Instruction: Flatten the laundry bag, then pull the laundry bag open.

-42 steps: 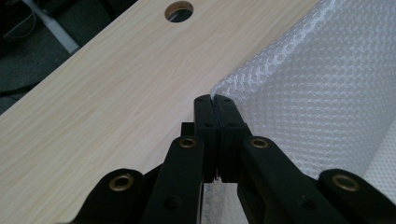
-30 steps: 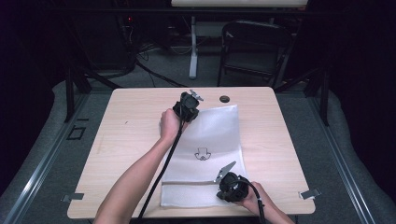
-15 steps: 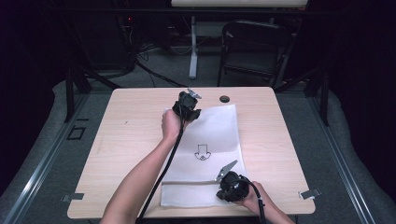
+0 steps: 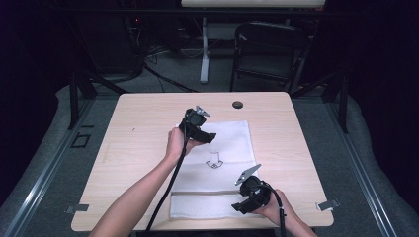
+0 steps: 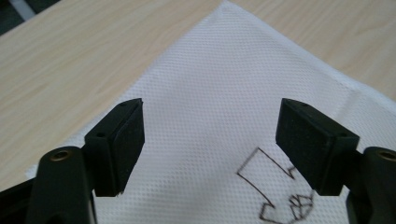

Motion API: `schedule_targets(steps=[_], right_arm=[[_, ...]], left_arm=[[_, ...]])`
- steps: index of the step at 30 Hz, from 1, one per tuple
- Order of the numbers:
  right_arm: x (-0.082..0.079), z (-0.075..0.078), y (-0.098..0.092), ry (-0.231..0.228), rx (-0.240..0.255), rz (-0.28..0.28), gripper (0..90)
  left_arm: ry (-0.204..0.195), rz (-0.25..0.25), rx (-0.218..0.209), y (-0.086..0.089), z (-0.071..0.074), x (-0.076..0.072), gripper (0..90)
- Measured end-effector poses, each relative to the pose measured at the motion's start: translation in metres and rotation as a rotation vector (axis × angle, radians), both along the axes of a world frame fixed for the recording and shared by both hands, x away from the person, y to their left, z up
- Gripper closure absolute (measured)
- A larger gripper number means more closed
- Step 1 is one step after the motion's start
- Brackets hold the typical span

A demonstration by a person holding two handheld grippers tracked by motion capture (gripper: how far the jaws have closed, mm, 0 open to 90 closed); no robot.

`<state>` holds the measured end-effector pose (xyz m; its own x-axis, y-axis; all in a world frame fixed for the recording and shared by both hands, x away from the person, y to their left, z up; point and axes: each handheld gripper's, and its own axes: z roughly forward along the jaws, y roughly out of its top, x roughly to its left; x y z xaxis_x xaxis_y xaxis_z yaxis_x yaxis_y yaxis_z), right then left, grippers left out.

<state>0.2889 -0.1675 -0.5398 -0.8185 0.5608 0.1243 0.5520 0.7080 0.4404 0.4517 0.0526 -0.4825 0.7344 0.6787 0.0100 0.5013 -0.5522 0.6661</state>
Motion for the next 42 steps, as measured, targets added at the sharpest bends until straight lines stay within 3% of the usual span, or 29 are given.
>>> schedule_targets(steps=[1, 4, 7, 9, 11, 15, 18, 22, 30, 33, 37, 42], right_arm=[[0.001, 0.001, -0.003, -0.007, 0.005, -0.004, 29.1], [0.003, 0.006, -0.011, -0.025, 0.01, -0.017, 16.9], [0.004, 0.01, -0.018, -0.026, 0.02, -0.011, 9.2], [0.005, 0.011, -0.023, -0.029, 0.028, -0.008, 8.4], [0.007, 0.012, -0.026, -0.015, 0.011, -0.025, 5.9], [0.008, 0.014, -0.034, -0.02, 0.014, -0.041, 3.5], [0.009, 0.016, -0.039, -0.028, 0.003, -0.056, 3.2], [0.009, 0.019, -0.046, -0.045, 0.02, -0.083, 3.8], [0.009, 0.02, -0.056, -0.045, 0.003, -0.099, 6.6], [0.008, 0.022, -0.059, -0.055, 0.012, -0.113, 10.0], [0.009, 0.024, -0.061, -0.078, 0.002, -0.127, 13.7], [0.011, 0.026, -0.066, -0.103, 0.025, -0.161, 17.0]], left_arm=[[0.002, -0.006, -0.001, 0.002, 0.0, -0.004, 22.2], [0.004, -0.033, -0.003, 0.005, -0.001, -0.018, 16.8], [0.007, -0.059, -0.016, 0.009, -0.001, -0.032, 14.3], [0.005, -0.085, 0.003, 0.01, -0.002, -0.044, 11.4], [0.006, -0.098, -0.006, 0.013, -0.004, -0.054, 10.1], [0.0, -0.127, 0.03, 0.017, -0.009, -0.073, 6.2], [0.016, -0.144, 0.055, 0.018, -0.014, -0.082, 2.6], [0.018, -0.155, 0.055, 0.022, -0.016, -0.091, 0.9], [0.034, -0.151, 0.048, 0.025, -0.019, -0.092, 0.4], [0.022, -0.158, 0.037, 0.022, -0.019, -0.093, 0.4], [0.024, -0.167, 0.027, 0.02, -0.021, -0.095, 0.4], [0.035, -0.181, 0.025, 0.015, -0.024, -0.097, 1.3]])
